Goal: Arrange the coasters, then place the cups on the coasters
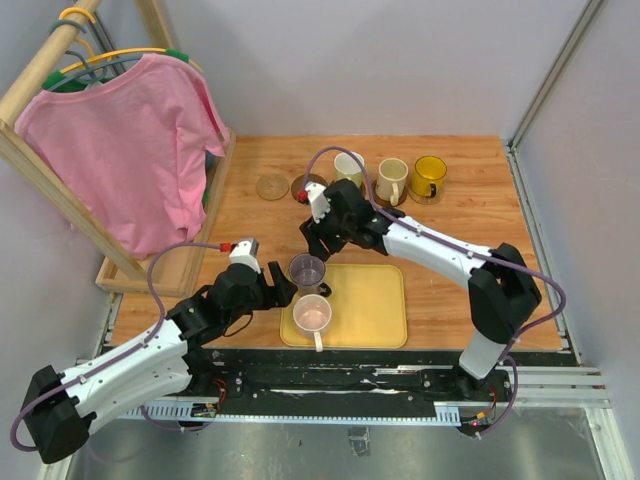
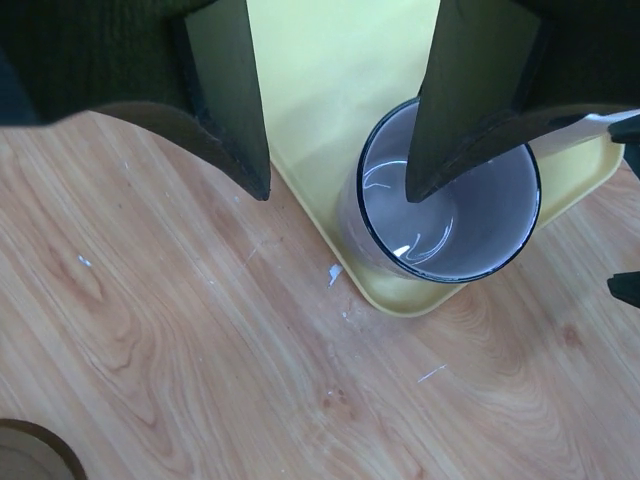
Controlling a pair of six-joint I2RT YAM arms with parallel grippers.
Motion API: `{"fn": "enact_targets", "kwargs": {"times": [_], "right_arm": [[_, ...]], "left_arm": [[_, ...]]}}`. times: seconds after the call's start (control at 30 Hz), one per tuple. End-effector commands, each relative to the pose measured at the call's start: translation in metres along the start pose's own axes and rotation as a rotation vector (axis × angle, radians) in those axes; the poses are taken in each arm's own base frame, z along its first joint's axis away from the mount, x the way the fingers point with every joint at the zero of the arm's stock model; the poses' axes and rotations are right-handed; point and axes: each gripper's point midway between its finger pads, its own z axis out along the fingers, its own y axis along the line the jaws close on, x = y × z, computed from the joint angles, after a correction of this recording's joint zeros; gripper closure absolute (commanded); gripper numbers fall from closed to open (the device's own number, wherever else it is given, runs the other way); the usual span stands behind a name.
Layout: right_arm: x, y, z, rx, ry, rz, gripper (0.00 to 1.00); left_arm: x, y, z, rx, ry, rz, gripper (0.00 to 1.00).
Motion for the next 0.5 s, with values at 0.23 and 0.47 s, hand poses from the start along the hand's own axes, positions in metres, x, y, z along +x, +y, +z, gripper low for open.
{"fn": "enact_targets", "kwargs": {"times": [0.23, 0.47], "right_arm": [[0.021, 0.024, 0.024, -0.170, 0.142, -0.136, 0.46], [0.028, 0.033, 0.042, -0.173, 0.182, -0.160, 0.46]], "left_arm": [[-0.006, 0.010, 0.001, -0.046, -0.055, -0.010, 0.16], [-0.003, 0.011, 0.002, -0.045, -0.049, -0.006, 0.16]]}}
